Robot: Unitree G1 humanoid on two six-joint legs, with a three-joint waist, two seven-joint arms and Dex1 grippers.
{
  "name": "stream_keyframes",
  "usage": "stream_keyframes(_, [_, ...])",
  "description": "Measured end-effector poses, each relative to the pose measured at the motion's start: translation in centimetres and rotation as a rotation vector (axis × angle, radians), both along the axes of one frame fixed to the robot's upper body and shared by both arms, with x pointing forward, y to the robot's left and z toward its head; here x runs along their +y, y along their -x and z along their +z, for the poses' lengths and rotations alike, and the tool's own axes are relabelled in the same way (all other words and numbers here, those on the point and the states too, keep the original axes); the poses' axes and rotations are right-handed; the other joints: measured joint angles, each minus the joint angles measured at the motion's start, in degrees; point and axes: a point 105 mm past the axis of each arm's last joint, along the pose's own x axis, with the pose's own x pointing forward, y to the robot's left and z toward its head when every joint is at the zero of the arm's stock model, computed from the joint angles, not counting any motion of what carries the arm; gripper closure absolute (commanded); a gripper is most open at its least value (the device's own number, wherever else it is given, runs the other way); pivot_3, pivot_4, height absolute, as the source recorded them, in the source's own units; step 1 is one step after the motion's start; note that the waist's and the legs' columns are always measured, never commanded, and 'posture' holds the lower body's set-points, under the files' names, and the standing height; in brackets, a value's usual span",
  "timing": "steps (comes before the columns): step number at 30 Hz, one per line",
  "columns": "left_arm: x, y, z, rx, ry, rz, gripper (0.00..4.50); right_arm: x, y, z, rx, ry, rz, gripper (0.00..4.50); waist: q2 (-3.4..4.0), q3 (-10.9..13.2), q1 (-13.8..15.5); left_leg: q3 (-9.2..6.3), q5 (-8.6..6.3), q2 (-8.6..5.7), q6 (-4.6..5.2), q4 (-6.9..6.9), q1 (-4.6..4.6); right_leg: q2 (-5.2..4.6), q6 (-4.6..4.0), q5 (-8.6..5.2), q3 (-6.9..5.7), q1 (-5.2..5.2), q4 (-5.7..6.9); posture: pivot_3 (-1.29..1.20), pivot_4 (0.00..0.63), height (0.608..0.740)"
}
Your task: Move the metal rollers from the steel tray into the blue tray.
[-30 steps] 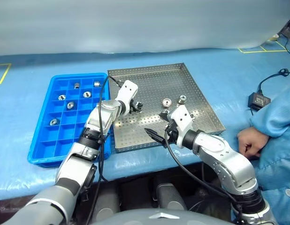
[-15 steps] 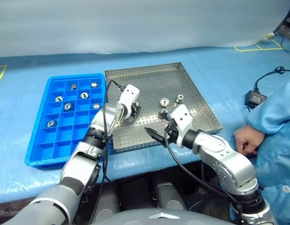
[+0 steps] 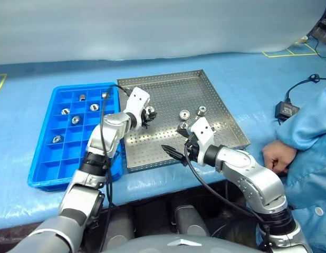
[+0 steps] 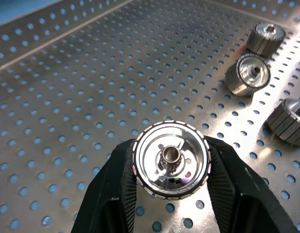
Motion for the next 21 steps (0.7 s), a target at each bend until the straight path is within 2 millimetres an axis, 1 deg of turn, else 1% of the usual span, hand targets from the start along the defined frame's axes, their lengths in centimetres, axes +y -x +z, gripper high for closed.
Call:
stream_keyframes(2, [1.7, 1.0, 2.0, -0.067, 0.034, 0.081, 2.81, 0.3, 0.4, 0.1, 0.004, -0.008, 0.050, 0.00, 0.00, 0.0, 0.7, 0.00, 0.00, 0.00, 0.00, -0.03, 0.05, 0.01, 0.00, 0.00, 0.01, 0.04, 0.00, 0.01, 0.150, 0.740])
stream_keyframes(3, [2.4, 1.5, 2.5, -0.086, 0.043, 0.113, 2.81, 0.3, 0.6, 0.1, 0.008, -0.006, 0.066, 0.00, 0.00, 0.0, 1.3, 0.00, 0.00, -0.01, 0.00, -0.04, 0.08, 0.01, 0.00, 0.00, 0.01, 0.07, 0.00, 0.04, 0.150, 0.740])
stream_keyframes(4, [3.6, 2.5, 2.8, -0.103, 0.047, 0.179, 2.81, 0.6, 0.8, 0.1, 0.010, -0.009, 0.097, 0.00, 0.00, 0.0, 1.9, 0.02, 0.00, -0.01, 0.00, -0.06, 0.13, 0.02, -0.01, -0.01, 0.01, 0.09, -0.02, 0.06, 0.150, 0.740])
stream_keyframes(6, [5.3, 4.1, 2.4, -0.098, 0.030, 0.265, 2.81, 1.0, 1.0, 0.2, 0.009, -0.009, 0.134, 0.00, -0.01, 0.0, 2.9, 0.01, 0.00, -0.02, 0.00, -0.07, 0.16, 0.05, -0.02, -0.02, 0.00, 0.12, -0.02, 0.09, 0.150, 0.740])
stream_keyframes(10, [8.6, 8.5, 0.1, -0.021, -0.060, 0.457, 2.81, 1.9, 1.1, -0.2, 0.030, -0.001, 0.208, 0.00, -0.09, 0.1, 5.3, -0.02, 0.00, -0.02, -0.01, -0.04, 0.16, 0.03, -0.03, -0.03, -0.03, 0.15, -0.03, 0.19, 0.150, 0.740])
stream_keyframes(11, [9.5, 9.9, -0.4, -0.003, -0.081, 0.518, 2.81, 2.1, 1.0, -0.2, 0.037, 0.002, 0.224, 0.00, -0.14, 0.1, 5.9, -0.03, 0.00, 0.00, -0.01, 0.00, 0.15, 0.02, -0.03, -0.03, -0.04, 0.16, -0.03, 0.21, 0.150, 0.740])
stream_keyframes(12, [9.9, 10.7, -0.5, 0.008, -0.091, 0.549, 2.81, 2.1, 0.8, -0.3, 0.039, 0.005, 0.224, 0.00, -0.18, 0.1, 6.5, -0.06, 0.00, 0.01, -0.01, 0.03, 0.16, 0.01, -0.03, -0.03, -0.05, 0.19, -0.03, 0.23, 0.150, 0.740])
stream_keyframes(14, [10.6, 11.8, -0.3, 0.005, -0.109, 0.600, 2.81, 2.5, 0.5, -0.2, 0.044, 0.007, 0.246, 0.00, -0.19, 0.1, 8.3, -0.20, -0.02, 0.02, -0.06, 0.12, 0.20, 0.00, -0.04, -0.04, -0.21, 0.04, -0.09, 0.27, 0.150, 0.740])
stream_keyframes(15, [10.9, 12.3, -0.3, 0.001, -0.119, 0.622, 2.81, 2.7, 0.4, -0.1, 0.037, 0.005, 0.258, 0.00, -0.18, 0.1, 8.9, -0.21, -0.16, 0.06, -0.29, 0.11, 0.23, -0.03, -0.04, -0.04, -0.21, 0.06, -0.12, 0.29, 0.150, 0.740])
stream_keyframes(17, [11.9, 13.1, -0.8, 0.024, -0.142, 0.673, 2.81, 3.1, 0.3, 0.0, 0.038, 0.008, 0.285, 0.00, -0.18, 0.1, 9.7, -0.21, -0.22, 0.17, -0.38, 0.11, 0.21, -0.11, -0.03, -0.04, -0.27, 0.08, -0.21, 0.31, 0.150, 0.740])
stream_keyframes(21, [13.5, 14.2, -1.9, 0.068, -0.159, 0.766, 2.81, 3.4, 0.2, -0.7, 0.064, 0.015, 0.306, 0.00, -0.18, 0.1, 11.5, -0.23, -0.23, 0.22, -0.38, 0.03, 0.10, -0.12, -0.03, -0.03, -0.41, 0.10, -0.48, 0.32, 0.150, 0.740])
